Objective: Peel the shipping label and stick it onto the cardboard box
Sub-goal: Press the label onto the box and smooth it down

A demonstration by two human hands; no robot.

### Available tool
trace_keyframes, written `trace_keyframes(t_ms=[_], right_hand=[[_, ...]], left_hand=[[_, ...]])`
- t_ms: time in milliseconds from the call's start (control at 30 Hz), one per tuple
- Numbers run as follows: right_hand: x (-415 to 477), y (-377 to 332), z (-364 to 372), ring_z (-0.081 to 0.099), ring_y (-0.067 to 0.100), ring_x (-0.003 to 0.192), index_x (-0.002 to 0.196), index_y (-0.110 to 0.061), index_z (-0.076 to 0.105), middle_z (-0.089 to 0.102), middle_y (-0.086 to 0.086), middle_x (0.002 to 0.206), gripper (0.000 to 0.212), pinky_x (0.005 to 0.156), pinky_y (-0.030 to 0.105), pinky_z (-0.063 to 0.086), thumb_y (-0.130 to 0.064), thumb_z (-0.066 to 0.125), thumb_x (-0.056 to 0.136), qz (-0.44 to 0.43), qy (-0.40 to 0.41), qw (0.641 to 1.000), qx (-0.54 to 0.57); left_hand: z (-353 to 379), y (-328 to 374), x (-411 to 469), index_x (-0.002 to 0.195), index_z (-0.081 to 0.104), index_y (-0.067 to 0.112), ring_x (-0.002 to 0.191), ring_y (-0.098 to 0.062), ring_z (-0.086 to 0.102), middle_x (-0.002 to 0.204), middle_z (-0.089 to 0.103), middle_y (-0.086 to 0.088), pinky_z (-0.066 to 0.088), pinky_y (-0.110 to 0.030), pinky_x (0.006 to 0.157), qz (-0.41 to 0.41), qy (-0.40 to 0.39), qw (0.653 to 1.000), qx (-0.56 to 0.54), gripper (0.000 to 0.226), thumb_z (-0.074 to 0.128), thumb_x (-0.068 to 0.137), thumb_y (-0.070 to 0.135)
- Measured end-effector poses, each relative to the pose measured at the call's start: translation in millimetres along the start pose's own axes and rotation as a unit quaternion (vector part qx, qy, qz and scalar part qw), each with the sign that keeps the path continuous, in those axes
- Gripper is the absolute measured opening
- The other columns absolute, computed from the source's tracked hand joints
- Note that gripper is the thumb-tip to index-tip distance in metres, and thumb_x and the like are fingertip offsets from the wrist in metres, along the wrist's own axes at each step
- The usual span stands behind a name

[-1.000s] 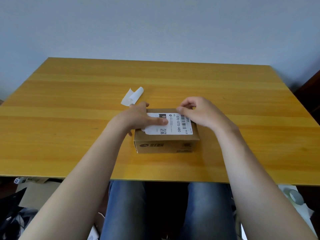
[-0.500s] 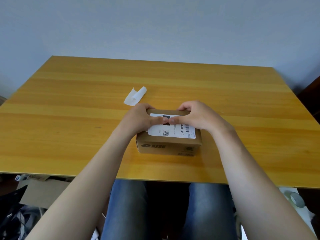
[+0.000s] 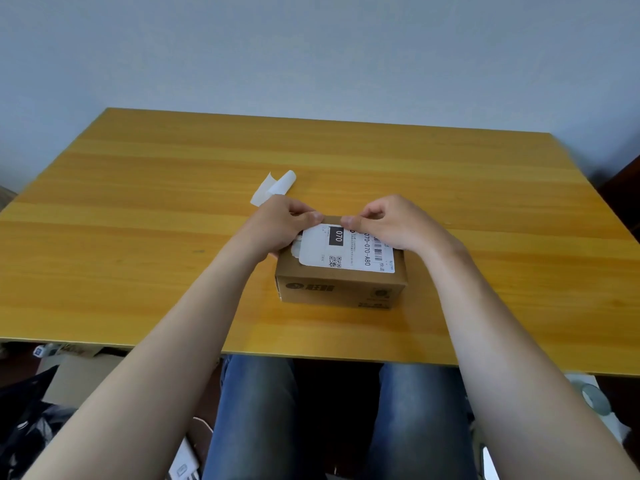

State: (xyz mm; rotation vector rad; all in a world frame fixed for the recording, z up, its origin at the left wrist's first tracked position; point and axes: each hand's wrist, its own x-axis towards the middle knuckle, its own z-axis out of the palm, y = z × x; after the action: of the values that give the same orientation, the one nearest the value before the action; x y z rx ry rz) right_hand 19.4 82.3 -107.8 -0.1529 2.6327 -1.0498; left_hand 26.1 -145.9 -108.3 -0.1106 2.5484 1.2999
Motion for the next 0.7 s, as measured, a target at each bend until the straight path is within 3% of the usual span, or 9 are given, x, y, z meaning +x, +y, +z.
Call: trace_keyframes(t_ms=[67, 167, 233, 367, 600, 700], right_hand=[[-0.4, 2.1, -2.8, 0.074, 0.014, 0.090, 0.100, -0.028, 0.079, 0.079, -0.007, 0.096, 0.054, 0.072, 0.032, 0.049, -0.077, 0.069, 0.081, 0.005, -0.030, 0.999, -0.014], [-3.9, 3.2, -8.6, 0.075, 0.012, 0.091, 0.104, -0.034, 0.078, 0.080, -0.011, 0.097, 0.058, 0.076, 0.033, 0.053, -0.080, 0.077, 0.068, 0.007, -0.068, 0.997, -0.030], [-6.0, 1.7, -10.8, 0.075, 0.008, 0.087, 0.105, -0.037, 0.077, 0.079, -0.015, 0.094, 0.055, 0.076, 0.032, 0.055, -0.076, 0.082, 0.066, 0.016, -0.081, 0.996, -0.031], [-6.4, -2.2, -7.3, 0.075, 0.008, 0.081, 0.098, -0.033, 0.077, 0.079, -0.013, 0.088, 0.049, 0.068, 0.029, 0.051, -0.073, 0.081, 0.070, 0.026, -0.062, 0.998, -0.021], [-4.1, -8.4, 4.9, 0.065, 0.013, 0.065, 0.084, -0.021, 0.080, 0.073, -0.008, 0.074, 0.059, 0.060, 0.032, 0.041, -0.078, 0.072, 0.077, 0.057, 0.028, 0.998, -0.002], [-5.3, -10.5, 3.5, 0.065, 0.011, 0.066, 0.086, -0.023, 0.082, 0.076, -0.007, 0.077, 0.051, 0.057, 0.029, 0.041, -0.073, 0.070, 0.084, 0.044, 0.033, 0.998, -0.015]], left_hand=[[-3.1, 0.7, -0.9, 0.115, 0.071, 0.027, 0.089, -0.015, 0.070, 0.103, 0.074, 0.005, 0.054, -0.030, 0.062, 0.002, -0.024, 1.000, -0.001, 0.029, 0.067, 0.096, 0.049], [-6.1, -2.2, -4.3, 0.138, 0.059, 0.033, 0.106, -0.007, 0.066, 0.119, 0.064, 0.013, 0.057, -0.031, 0.089, 0.011, -0.092, 0.996, 0.003, 0.067, 0.086, 0.079, 0.050], [-4.8, -3.1, -5.4, 0.143, 0.056, 0.035, 0.107, -0.007, 0.065, 0.121, 0.064, 0.012, 0.057, -0.030, 0.090, 0.018, -0.109, 0.994, -0.002, 0.079, 0.092, 0.073, 0.044], [-0.7, -3.4, -4.5, 0.133, 0.066, 0.033, 0.097, -0.005, 0.066, 0.111, 0.067, 0.012, 0.055, -0.026, 0.077, 0.028, -0.064, 0.997, -0.030, 0.059, 0.088, 0.078, 0.042], [5.0, -7.3, 4.8, 0.113, 0.078, 0.030, 0.102, -0.012, 0.070, 0.105, 0.076, 0.008, 0.057, -0.035, 0.086, 0.028, 0.000, 0.998, -0.054, 0.026, 0.076, 0.091, 0.043], [5.1, -2.8, 6.6, 0.110, 0.079, 0.031, 0.096, -0.016, 0.070, 0.100, 0.077, 0.007, 0.055, -0.035, 0.075, 0.018, 0.005, 0.999, -0.044, 0.019, 0.071, 0.096, 0.041]])
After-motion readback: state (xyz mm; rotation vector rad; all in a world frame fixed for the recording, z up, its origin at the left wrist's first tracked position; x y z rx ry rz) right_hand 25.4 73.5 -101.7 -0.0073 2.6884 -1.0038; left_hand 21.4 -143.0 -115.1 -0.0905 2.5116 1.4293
